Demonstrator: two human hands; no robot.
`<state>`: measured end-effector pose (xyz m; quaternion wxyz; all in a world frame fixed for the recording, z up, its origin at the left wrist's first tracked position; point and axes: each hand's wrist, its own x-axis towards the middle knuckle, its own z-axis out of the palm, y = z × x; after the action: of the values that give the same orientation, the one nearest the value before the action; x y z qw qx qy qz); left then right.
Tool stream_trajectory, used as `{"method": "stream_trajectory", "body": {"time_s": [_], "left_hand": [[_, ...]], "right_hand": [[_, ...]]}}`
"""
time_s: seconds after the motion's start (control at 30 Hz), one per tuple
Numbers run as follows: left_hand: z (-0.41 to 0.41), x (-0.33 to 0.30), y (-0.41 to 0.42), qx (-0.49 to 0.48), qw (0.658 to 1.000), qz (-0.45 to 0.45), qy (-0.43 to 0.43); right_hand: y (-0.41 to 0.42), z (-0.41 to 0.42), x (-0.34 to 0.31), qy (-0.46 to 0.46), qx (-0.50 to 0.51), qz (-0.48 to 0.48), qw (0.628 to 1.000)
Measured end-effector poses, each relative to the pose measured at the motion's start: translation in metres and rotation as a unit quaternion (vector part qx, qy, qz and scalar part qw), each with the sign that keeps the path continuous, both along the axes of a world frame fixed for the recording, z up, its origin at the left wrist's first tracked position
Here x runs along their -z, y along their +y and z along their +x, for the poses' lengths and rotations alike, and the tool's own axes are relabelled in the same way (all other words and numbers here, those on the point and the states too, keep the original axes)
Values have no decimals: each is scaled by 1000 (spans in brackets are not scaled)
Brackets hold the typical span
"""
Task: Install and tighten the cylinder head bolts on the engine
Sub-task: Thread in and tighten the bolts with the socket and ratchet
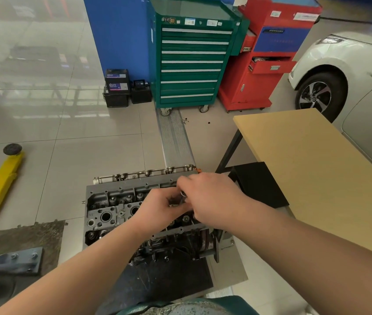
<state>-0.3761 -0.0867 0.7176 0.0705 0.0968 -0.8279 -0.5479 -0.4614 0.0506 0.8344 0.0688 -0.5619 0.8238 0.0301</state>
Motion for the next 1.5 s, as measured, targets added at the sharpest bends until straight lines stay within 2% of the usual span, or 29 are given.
{"method": "stream_trajectory", "body": {"time_s": [0.13,0.27,0.37,0.6,0.7,0.73,0.8,0.9,0.97,1.03,1.1,1.2,1.3,1.4,1.5], "left_hand": [[0,-6,1,25,998,-31,47],[2,-9,-2,50,997,-31,44],[4,-7,-8,67,997,-17,34],[6,-2,6,12,996,-70,52],[3,5,1,31,994,-100,17],[2,5,-3,43,995,-90,11],[2,0,-8,85,995,-47,13],[2,-7,-2,79,996,-34,31],[2,-3,-2,16,996,-75,41],[3,3,-5,-5,992,-115,46],[5,6,-7,11,984,-167,64],[4,6,-13,57,983,-167,56],[-1,-2,-16,102,985,-133,50],[1,-3,-10,70,989,-122,54],[3,8,0,34,990,-131,50]], "right_hand": [[-6,2,4,78,61,-18,995],[-4,-2,2,-39,-44,9,998],[-2,-7,2,-61,-40,29,997],[-5,1,16,91,61,-31,993],[1,-4,12,2,14,-41,999],[2,-6,10,-31,-14,-28,999],[5,-8,6,-41,-46,7,998],[2,-2,7,19,4,5,1000],[-2,1,10,67,59,11,996],[-4,1,11,90,81,18,992],[-1,-2,10,48,53,2,997],[3,-7,4,-15,-27,18,999],[1,-3,8,32,-6,23,999],[-1,4,17,102,53,19,993],[0,3,16,107,62,3,992]]}}
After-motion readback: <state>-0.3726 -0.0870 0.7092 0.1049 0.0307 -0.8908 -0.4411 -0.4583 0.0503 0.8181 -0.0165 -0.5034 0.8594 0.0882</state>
